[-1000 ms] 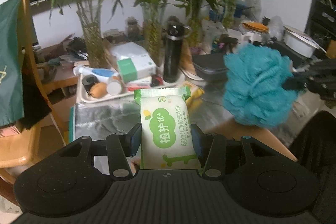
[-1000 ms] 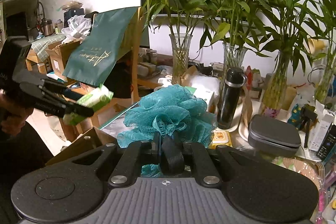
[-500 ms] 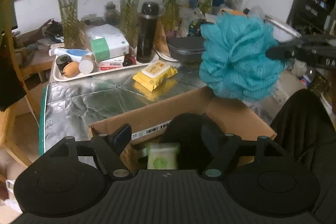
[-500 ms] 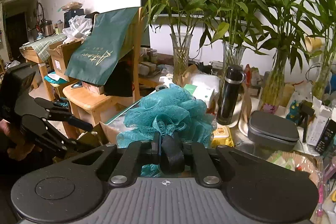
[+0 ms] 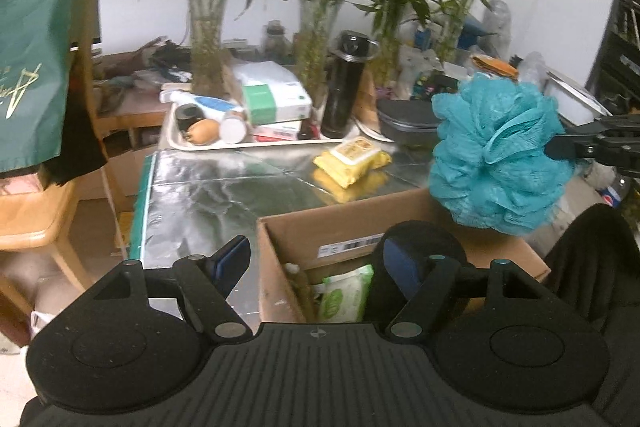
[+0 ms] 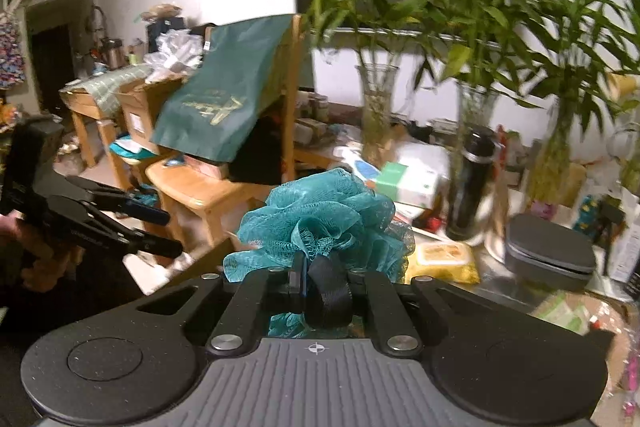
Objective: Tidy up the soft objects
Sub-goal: 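Carry the wipe pack into the box and open the left tool while the right tool brings the loofah, then open the right tool over the box to drop the teal loofah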
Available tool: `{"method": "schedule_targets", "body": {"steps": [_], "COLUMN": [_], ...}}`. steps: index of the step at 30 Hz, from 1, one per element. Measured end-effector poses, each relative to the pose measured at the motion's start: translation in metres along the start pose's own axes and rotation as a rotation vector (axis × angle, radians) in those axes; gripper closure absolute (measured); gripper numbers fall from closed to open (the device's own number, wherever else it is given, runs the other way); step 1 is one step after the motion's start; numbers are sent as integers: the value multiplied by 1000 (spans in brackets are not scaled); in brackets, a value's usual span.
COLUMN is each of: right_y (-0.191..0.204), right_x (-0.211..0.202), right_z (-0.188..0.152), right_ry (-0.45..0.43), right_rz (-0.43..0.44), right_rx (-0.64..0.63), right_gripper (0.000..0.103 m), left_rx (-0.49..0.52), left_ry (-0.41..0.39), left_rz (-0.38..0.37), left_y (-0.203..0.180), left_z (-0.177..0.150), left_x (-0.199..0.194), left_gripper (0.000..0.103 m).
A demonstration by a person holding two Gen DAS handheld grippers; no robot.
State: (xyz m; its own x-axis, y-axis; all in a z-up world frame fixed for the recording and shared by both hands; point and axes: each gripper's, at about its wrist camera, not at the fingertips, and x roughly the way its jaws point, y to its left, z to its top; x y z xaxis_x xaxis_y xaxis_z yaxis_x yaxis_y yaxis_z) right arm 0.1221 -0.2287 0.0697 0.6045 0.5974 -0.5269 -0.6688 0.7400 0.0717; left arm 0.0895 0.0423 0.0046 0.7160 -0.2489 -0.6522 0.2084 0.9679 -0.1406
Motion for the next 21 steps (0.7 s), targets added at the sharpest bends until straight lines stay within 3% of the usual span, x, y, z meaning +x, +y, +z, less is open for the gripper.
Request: {"method": "schedule_targets", "body": {"steps": [4, 10, 12, 21], "right_y": [19, 29, 27, 0], "right_x": [14, 48, 48, 40], "right_z": [10, -1, -7, -32], "right_ry": [-13, 77, 84, 139], "right_rz": [60, 108, 101, 24], "right_rx": [-37, -45, -40, 24], "right_gripper": [91, 50, 27, 3], "left_rx": [-21, -48, -38, -51], "left_ry": [8, 23, 22, 52], "left_rz": [42, 46, 37, -18], "left_y": [7, 15, 16, 19], "left_z": [0, -4, -6, -11], "left_x": [-3, -6, -8, 8], "left_gripper": [30, 30, 30, 30]}}
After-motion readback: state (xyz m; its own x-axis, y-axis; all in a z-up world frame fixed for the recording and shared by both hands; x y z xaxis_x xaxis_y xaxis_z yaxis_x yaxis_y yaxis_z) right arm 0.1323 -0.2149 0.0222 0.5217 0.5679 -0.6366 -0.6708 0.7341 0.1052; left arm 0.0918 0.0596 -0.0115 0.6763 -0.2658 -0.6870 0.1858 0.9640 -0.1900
